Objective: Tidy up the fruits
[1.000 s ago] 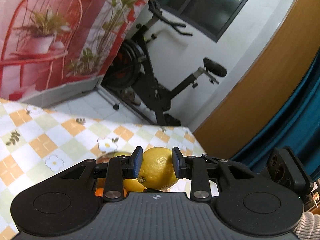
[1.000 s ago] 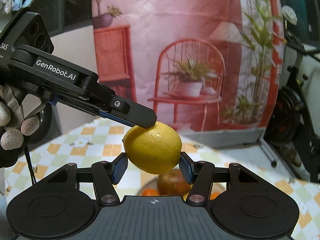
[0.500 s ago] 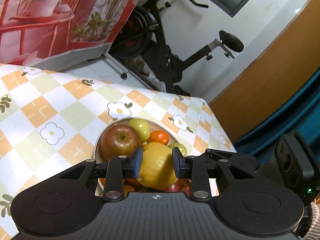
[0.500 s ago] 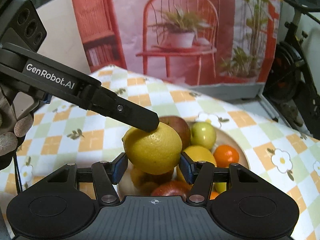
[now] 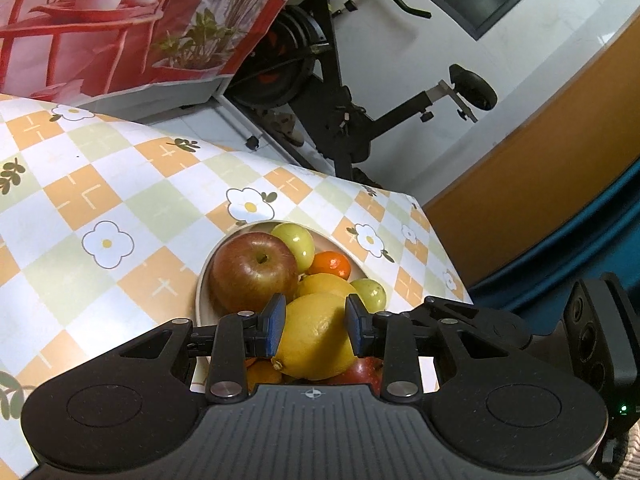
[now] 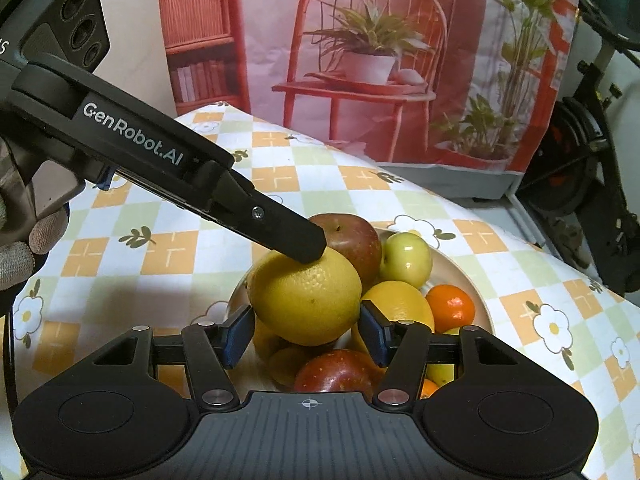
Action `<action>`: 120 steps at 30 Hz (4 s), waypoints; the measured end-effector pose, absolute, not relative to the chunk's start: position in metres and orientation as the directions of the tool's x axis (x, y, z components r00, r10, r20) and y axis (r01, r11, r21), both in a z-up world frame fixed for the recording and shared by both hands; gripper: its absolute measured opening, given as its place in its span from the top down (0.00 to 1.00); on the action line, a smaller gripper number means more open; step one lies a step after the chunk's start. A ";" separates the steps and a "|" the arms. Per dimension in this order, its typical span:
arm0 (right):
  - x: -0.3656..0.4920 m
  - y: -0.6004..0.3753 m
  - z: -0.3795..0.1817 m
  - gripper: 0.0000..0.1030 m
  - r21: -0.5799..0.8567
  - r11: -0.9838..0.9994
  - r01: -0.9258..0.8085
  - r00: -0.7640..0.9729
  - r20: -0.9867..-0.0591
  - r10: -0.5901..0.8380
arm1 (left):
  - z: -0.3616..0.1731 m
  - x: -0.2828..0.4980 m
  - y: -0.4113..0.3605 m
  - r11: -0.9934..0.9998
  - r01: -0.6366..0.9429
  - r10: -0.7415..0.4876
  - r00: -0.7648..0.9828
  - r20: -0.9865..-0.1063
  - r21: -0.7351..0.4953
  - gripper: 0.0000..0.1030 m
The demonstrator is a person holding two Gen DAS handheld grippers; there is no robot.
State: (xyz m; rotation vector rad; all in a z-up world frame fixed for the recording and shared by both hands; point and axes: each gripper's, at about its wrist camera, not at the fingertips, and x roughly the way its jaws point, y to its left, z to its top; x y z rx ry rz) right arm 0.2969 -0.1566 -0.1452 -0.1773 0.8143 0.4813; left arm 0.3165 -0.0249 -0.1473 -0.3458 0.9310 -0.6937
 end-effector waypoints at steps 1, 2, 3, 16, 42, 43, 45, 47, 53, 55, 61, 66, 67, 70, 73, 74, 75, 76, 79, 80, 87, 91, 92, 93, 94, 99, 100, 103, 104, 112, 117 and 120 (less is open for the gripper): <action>0.297 -0.156 -0.145 0.48 0.025 0.879 -0.477 0.586 -0.736 0.339 | -0.147 0.317 -0.024 0.736 0.391 -0.677 0.407 -0.614 -0.552 0.67; 0.296 -0.156 -0.144 0.47 0.020 0.879 -0.476 0.587 -0.737 0.334 | -0.147 0.317 -0.023 0.738 0.388 -0.674 0.410 -0.614 -0.552 0.67; 0.296 -0.156 -0.144 0.46 0.015 0.880 -0.475 0.589 -0.738 0.330 | -0.147 0.317 -0.022 0.740 0.384 -0.672 0.413 -0.614 -0.551 0.67; 0.294 -0.158 -0.143 0.40 0.007 0.888 -0.461 0.602 -0.732 0.318 | -0.150 0.320 -0.002 0.785 0.313 -0.617 0.470 -0.632 -0.534 0.68; 0.287 -0.152 -0.147 0.37 0.000 0.890 -0.457 0.596 -0.742 0.306 | -0.151 0.308 0.003 0.800 0.327 -0.599 0.476 -0.643 -0.503 0.67; 0.287 -0.152 -0.147 0.37 -0.001 0.890 -0.456 0.597 -0.741 0.306 | -0.151 0.309 0.003 0.802 0.322 -0.596 0.477 -0.645 -0.503 0.66; 0.286 -0.152 -0.146 0.37 -0.003 0.892 -0.453 0.601 -0.740 0.303 | -0.151 0.308 0.003 0.804 0.319 -0.594 0.480 -0.646 -0.503 0.65; 0.286 -0.153 -0.146 0.37 -0.001 0.893 -0.449 0.602 -0.739 0.302 | -0.151 0.308 0.004 0.807 0.316 -0.590 0.484 -0.647 -0.499 0.64; 0.286 -0.152 -0.146 0.37 -0.003 0.893 -0.451 0.603 -0.738 0.303 | -0.149 0.306 0.005 0.811 0.312 -0.583 0.492 -0.646 -0.494 0.59; 0.286 -0.152 -0.145 0.37 -0.004 0.893 -0.450 0.605 -0.737 0.301 | -0.148 0.306 0.005 0.812 0.312 -0.582 0.495 -0.645 -0.493 0.59; 0.284 -0.150 -0.142 0.37 -0.009 0.893 -0.449 0.610 -0.734 0.299 | -0.146 0.303 0.007 0.819 0.308 -0.571 0.503 -0.648 -0.483 0.59; 0.279 -0.153 -0.137 0.37 -0.013 0.897 -0.441 0.625 -0.722 0.297 | -0.139 0.298 0.009 0.838 0.304 -0.544 0.530 -0.650 -0.453 0.53; 0.278 -0.153 -0.135 0.37 -0.013 0.899 -0.437 0.630 -0.718 0.296 | -0.136 0.296 0.009 0.842 0.307 -0.538 0.538 -0.649 -0.444 0.51; 0.271 -0.158 -0.129 0.35 -0.015 0.907 -0.420 0.650 -0.703 0.289 | -0.126 0.289 0.011 0.857 0.316 -0.515 0.567 -0.643 -0.407 0.47; 0.264 -0.168 -0.122 0.27 -0.009 0.921 -0.389 0.678 -0.679 0.280 | -0.114 0.279 0.012 0.870 0.329 -0.493 0.599 -0.631 -0.367 0.33; 0.261 -0.171 -0.119 0.22 -0.003 0.926 -0.378 0.688 -0.671 0.278 | -0.110 0.275 0.013 0.871 0.338 -0.491 0.609 -0.623 -0.356 0.24; 0.258 -0.176 -0.116 0.17 0.006 0.932 -0.363 0.698 -0.661 0.276 | -0.106 0.270 0.014 0.873 0.346 -0.487 0.622 -0.614 -0.342 0.18; 0.255 -0.180 -0.113 0.15 0.015 0.937 -0.350 0.707 -0.652 0.274 | -0.102 0.265 0.014 0.880 0.347 -0.475 0.636 -0.608 -0.325 0.16; 0.245 -0.197 -0.105 0.07 0.050 0.953 -0.299 0.739 -0.619 0.264 | -0.091 0.250 0.015 0.899 0.343 -0.436 0.675 -0.595 -0.271 0.08; 0.242 -0.202 -0.103 0.04 0.062 0.958 -0.281 0.748 -0.611 0.259 | -0.088 0.246 0.016 0.905 0.340 -0.424 0.687 -0.590 -0.255 0.06; 0.215 -0.234 -0.090 0.00 0.164 0.969 -0.186 0.793 -0.557 0.247 | -0.068 0.217 0.018 0.932 0.298 -0.362 0.737 -0.570 -0.205 0.00; 0.195 -0.239 -0.084 0.00 0.191 0.967 -0.170 0.808 -0.534 0.248 | -0.058 0.200 0.019 0.940 0.278 -0.341 0.765 -0.546 -0.199 0.00; 0.190 -0.238 -0.082 0.00 0.192 0.967 -0.166 0.811 -0.532 0.245 | -0.056 0.195 0.019 0.941 0.274 -0.337 0.771 -0.541 -0.197 0.00; 0.185 -0.238 -0.080 0.00 0.197 0.967 -0.161 0.813 -0.529 0.244 | -0.054 0.190 0.018 0.942 0.272 -0.335 0.775 -0.536 -0.196 0.00; 0.180 -0.239 -0.078 0.00 0.205 0.966 -0.158 0.814 -0.527 0.245 | -0.052 0.184 0.018 0.943 0.271 -0.333 0.780 -0.530 -0.194 0.00; 0.158 -0.238 -0.066 0.00 0.227 0.964 -0.140 0.817 -0.523 0.242 | -0.033 0.156 0.013 0.952 0.256 -0.305 0.812 -0.498 -0.165 0.00; 0.153 -0.238 -0.063 0.00 0.228 0.964 -0.135 0.819 -0.522 0.238 | -0.029 0.151 0.011 0.955 0.253 -0.295 0.819 -0.492 -0.152 0.00; 0.140 -0.237 -0.055 0.00 0.229 0.965 -0.128 0.826 -0.514 0.232 | -0.017 0.135 0.006 0.965 0.237 -0.261 0.845 -0.468 -0.109 0.00; 0.136 -0.236 -0.052 0.00 0.225 0.966 -0.127 0.829 -0.511 0.228 | -0.014 0.129 0.005 0.968 0.230 -0.250 0.851 -0.463 -0.099 0.00; 0.109 -0.230 -0.031 0.00 0.228 0.965 -0.132 0.835 -0.500 0.232 | 0.003 0.094 -0.003 0.980 0.196 -0.187 0.872 -0.451 -0.028 0.00; 0.096 -0.221 -0.023 0.00 0.208 0.968 -0.142 0.837 -0.497 0.229 | 0.003 0.083 -0.003 0.982 0.186 -0.174 0.873 -0.455 -0.018 0.00; 0.091 -0.217 -0.019 0.00 0.205 0.967 -0.151 0.837 -0.493 0.236 | 0.003 0.079 -0.004 0.985 0.174 -0.153 0.878 -0.453 0.005 0.00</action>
